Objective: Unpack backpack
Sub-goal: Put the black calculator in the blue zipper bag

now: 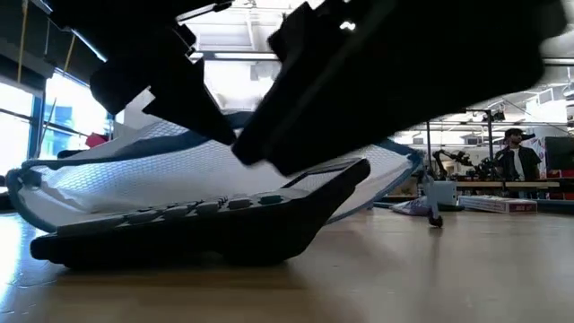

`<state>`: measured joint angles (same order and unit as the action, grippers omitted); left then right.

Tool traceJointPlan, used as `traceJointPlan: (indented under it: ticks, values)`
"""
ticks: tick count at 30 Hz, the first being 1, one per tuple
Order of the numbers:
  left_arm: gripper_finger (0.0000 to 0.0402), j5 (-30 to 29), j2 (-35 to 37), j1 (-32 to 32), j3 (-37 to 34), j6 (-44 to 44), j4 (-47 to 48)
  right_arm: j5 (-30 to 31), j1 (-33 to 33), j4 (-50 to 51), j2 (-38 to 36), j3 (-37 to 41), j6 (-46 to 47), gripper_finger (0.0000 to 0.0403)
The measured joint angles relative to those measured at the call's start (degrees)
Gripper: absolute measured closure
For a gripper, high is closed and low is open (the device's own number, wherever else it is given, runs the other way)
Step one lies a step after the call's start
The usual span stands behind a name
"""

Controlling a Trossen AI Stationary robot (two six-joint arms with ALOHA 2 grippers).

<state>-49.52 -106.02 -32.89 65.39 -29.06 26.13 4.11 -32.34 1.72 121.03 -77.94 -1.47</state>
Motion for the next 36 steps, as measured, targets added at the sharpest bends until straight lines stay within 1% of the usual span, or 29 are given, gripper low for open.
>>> traceJointPlan:
  ticks: [1, 2, 4, 7, 9, 13, 15, 20, 24, 29, 32, 34, 36]
  values:
    - [0.0401, 0.0, 0.0, 0.0, 0.0, 0.0, -0.1, -3.0, 0.2, -0.5, 0.4, -0.3, 0.9, 0.0262]
    - [0.0401, 0.0, 0.0, 0.1, 0.0, 0.1, -0.3, -4.3, 0.4, -0.7, 1.1, -0.6, 1.9, 0.0264]
    - [0.0402, 0.0, 0.0, 0.0, 0.0, 0.1, -0.5, -2.8, 0.4, -0.5, 2.5, -1.4, 4.0, 0.027]
    - [0.0402, 0.0, 0.0, 0.0, 0.0, 0.6, -0.9, 2.0, 0.8, -0.2, 4.4, -2.9, 5.7, 0.0281]
    - [0.0402, 0.1, 0.0, -0.2, 0.0, 1.6, -1.0, 7.9, 1.2, 0.0, 5.3, -4.1, 8.9, 0.029]
    - [0.0402, 3.9, 0.0, -0.4, 0.0, 6.9, -2.7, 19.6, 3.8, 7.0, 5.6, -5.3, 19.8, 0.0316]
    - [0.0402, 5.4, 0.0, -0.6, -0.1, 9.8, -4.3, 24.0, 5.4, 9.0, 5.6, -5.4, 21.4, 0.0329]
    - [0.0402, 5.5, 0.0, -1.7, -0.1, 13.6, -6.3, 28.8, 9.3, 9.2, 5.7, -5.4, 25.0, 0.0352]
    - [0.0401, 4.4, 0.0, -2.4, -0.1, 13.5, -5.5, 30.5, 9.8, 8.2, 5.3, -5.3, 22.1, 0.0357]
    - [0.0401, 4.3, 0.0, -2.8, 0.0, 11.5, -3.8, 30.4, 6.5, 7.1, 3.9, -5.3, 15.5, 0.0357]
    - [0.0401, 4.1, 0.0, -3.2, 0.0, 11.3, -3.5, 30.2, 4.1, 9.6, 2.8, -5.3, 12.5, 0.0357]
    - [0.0401, 3.7, -0.1, -3.4, 0.0, 11.1, -3.0, 29.4, 2.5, 12.1, 1.4, -5.3, 10.1, 0.0357]
    - [0.0401, 2.3, -0.1, -3.7, 0.0, 10.8, -3.0, 25.9, 1.1, 13.1, 0.6, -5.4, 8.0, 0.0357]
